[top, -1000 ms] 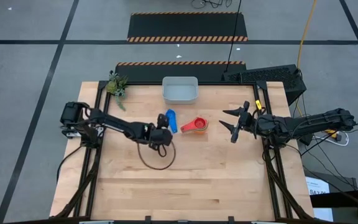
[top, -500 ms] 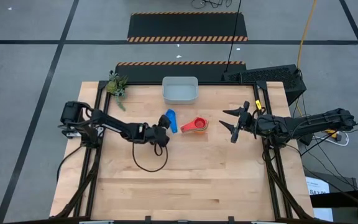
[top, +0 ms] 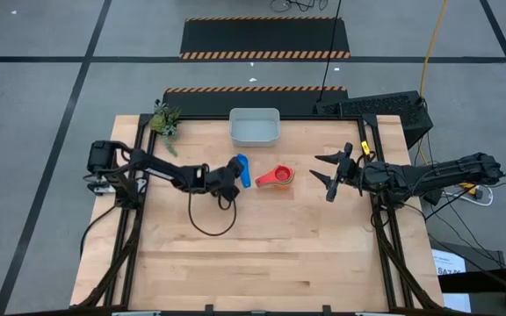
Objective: Nest measuring cups in basket
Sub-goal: Stack the blue measuring cup into the red measuring cup
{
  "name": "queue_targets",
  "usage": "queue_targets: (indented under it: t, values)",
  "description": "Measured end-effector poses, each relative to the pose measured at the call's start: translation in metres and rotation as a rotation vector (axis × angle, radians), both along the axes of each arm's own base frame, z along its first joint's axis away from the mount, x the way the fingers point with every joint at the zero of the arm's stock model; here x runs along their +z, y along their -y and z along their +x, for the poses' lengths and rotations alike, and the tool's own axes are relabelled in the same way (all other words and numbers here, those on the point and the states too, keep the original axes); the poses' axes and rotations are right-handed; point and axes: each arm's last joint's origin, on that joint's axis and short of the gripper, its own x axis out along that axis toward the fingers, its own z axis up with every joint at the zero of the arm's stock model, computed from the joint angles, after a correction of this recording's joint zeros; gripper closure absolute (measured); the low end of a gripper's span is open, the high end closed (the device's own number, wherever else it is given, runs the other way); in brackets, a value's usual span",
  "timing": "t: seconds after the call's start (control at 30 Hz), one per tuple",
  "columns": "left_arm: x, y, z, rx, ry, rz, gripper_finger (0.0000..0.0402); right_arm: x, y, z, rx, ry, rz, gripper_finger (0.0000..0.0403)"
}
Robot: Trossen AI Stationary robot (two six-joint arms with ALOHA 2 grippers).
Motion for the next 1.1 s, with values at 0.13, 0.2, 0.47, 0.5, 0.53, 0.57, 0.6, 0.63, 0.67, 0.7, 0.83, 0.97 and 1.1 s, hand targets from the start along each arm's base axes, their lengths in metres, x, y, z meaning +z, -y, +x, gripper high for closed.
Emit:
queue_targets:
  t: [0.13,0.2,0.47,0.5,0.53,0.57,0.6,0.63,0.67,0.7,0.83,0.97,1.1]
  values:
    - [0.000,-0.004,0.000,-0.021,-0.006,-0.017,0.0183,0.000,0.000,0.000,0.000,0.000,0.000,0.0179]
    - [0.000,-0.005,0.000,-0.022,-0.005,-0.020,0.0183,0.000,0.000,0.000,0.000,0.000,0.000,0.0179]
    - [-0.006,-0.009,0.002,-0.082,-0.021,-0.026,0.0189,0.000,0.000,0.000,0.000,0.000,0.000,0.0179]
    - [-0.009,-0.010,0.003,-0.086,-0.031,-0.020,0.0191,0.000,0.000,0.000,0.000,0.000,0.000,0.0179]
    - [-0.012,-0.011,0.004,-0.089,-0.030,-0.013,0.0193,0.000,0.000,0.000,0.000,0.001,0.000,0.0179]
    - [-0.013,-0.012,0.004,-0.094,-0.034,-0.006,0.0195,0.000,0.000,0.000,0.000,0.001,0.001,0.0179]
    - [-0.016,-0.013,0.005,-0.097,-0.038,0.000,0.0197,0.000,0.000,0.000,0.001,0.002,0.001,0.0179]
    - [-0.017,-0.014,0.006,-0.099,-0.035,0.009,0.0200,0.000,0.000,0.000,0.001,0.005,0.004,0.0179]
    - [-0.019,-0.014,0.008,-0.099,-0.027,0.012,0.0203,0.000,0.000,0.000,0.001,0.006,0.004,0.0179]
    - [-0.019,-0.014,0.009,-0.099,-0.015,0.013,0.0207,0.000,0.000,0.000,0.002,0.005,0.004,0.0179]
    - [-0.019,-0.016,0.012,-0.103,0.023,0.011,0.0235,0.000,0.000,0.000,0.002,0.005,0.004,0.0179]
    - [-0.020,-0.017,0.012,-0.098,0.034,-0.012,0.0283,0.000,0.000,0.000,0.002,0.003,0.003,0.0179]
    - [-0.020,-0.017,0.012,-0.059,0.060,-0.052,0.0344,0.000,0.000,0.000,0.002,0.000,0.002,0.0179]
